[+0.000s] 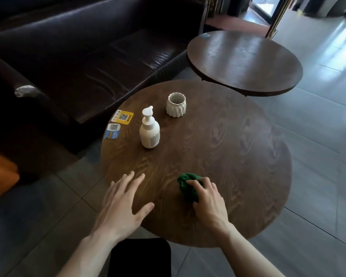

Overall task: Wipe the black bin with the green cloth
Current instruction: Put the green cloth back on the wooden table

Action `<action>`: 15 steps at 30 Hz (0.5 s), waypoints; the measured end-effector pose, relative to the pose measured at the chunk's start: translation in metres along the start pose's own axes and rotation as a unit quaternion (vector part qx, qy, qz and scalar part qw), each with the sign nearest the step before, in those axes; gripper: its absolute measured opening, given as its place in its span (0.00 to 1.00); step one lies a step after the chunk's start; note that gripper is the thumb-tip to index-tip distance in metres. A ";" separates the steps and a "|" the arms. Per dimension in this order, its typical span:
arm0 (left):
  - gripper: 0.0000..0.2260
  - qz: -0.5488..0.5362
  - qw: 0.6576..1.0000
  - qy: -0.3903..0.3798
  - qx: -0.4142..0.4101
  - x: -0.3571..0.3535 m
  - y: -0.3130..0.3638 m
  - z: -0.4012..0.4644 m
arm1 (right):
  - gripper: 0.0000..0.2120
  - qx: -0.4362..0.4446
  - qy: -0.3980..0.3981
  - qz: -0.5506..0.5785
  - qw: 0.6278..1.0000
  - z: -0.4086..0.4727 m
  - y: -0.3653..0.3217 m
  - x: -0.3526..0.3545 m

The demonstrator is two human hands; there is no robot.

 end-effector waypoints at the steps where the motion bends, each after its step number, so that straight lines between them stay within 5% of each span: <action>1: 0.38 0.006 1.000 -0.006 0.001 -0.002 -0.004 0.005 | 0.35 0.001 -0.030 -0.025 0.999 0.003 0.001 -0.010; 5: 0.38 0.004 1.000 -0.020 0.015 -0.009 -0.016 0.016 | 0.38 0.015 -0.108 -0.067 0.992 0.004 0.007 -0.036; 15: 0.38 0.025 0.998 -0.053 0.015 0.005 -0.011 0.023 | 0.35 0.017 -0.086 -0.059 0.994 -0.011 0.011 -0.030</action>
Point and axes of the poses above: each hand's wrist, its own z-axis towards the middle knuckle, its own x-axis out of the back of the hand, y = z × x, the point moved 5 cm from there along z, towards the middle knuckle, and after that the axes turned 14 degrees about -x, right-handed, at the moved point
